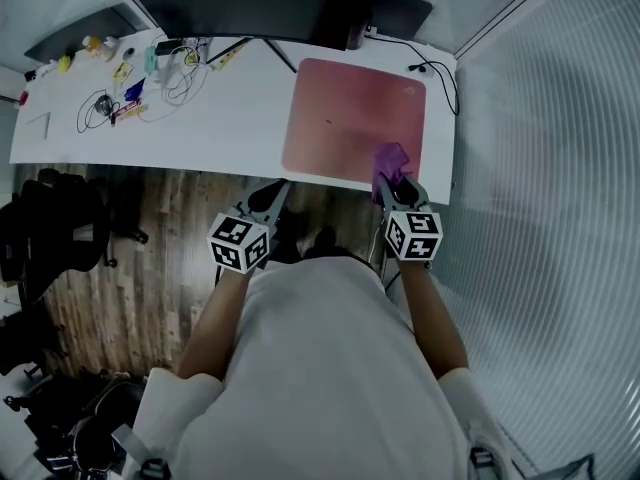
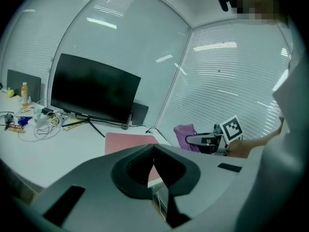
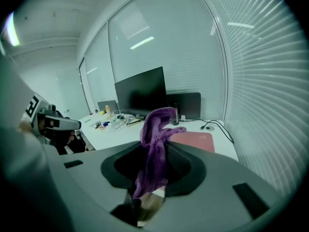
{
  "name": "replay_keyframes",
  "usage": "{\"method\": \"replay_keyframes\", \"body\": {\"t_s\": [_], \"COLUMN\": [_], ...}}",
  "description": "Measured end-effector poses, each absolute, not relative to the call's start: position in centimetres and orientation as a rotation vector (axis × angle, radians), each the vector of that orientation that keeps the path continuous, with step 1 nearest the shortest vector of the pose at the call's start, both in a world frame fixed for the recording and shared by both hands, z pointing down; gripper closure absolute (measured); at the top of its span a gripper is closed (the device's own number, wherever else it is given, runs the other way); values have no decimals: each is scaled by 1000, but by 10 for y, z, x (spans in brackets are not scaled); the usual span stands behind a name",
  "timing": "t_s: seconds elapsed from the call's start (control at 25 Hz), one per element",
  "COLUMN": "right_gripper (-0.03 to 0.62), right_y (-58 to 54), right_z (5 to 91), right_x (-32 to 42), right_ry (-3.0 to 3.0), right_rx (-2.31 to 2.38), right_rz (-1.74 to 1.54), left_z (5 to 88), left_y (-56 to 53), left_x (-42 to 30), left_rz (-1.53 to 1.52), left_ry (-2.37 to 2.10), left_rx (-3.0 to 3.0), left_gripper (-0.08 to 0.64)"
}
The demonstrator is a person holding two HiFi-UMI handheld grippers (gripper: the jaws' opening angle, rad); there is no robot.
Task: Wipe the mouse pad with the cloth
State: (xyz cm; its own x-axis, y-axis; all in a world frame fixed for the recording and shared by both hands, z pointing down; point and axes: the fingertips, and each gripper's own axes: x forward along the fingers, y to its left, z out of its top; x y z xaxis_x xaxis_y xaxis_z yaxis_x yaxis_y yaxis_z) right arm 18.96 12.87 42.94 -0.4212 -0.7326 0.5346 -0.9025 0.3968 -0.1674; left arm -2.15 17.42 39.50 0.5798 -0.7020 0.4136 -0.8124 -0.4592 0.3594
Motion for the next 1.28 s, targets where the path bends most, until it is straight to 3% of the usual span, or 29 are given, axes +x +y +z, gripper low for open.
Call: {"method": "replay_keyframes", "body": {"t_s": [0.6, 1.28], "right_gripper": [460, 460], "right_y": [150, 143], "right_z": [354, 334], "right_x": [200, 178], "right_ry": [-2328, -2351], "right_rx": [1605, 1629], "right_rz": [500, 478], "left_z": [336, 326], "left_y": [176, 163], "left_x": [-60, -78], "left_rz": [308, 272], "left_ry": [-1180, -1154], "left_rx": [2470, 2504], "left_gripper": [543, 543]}}
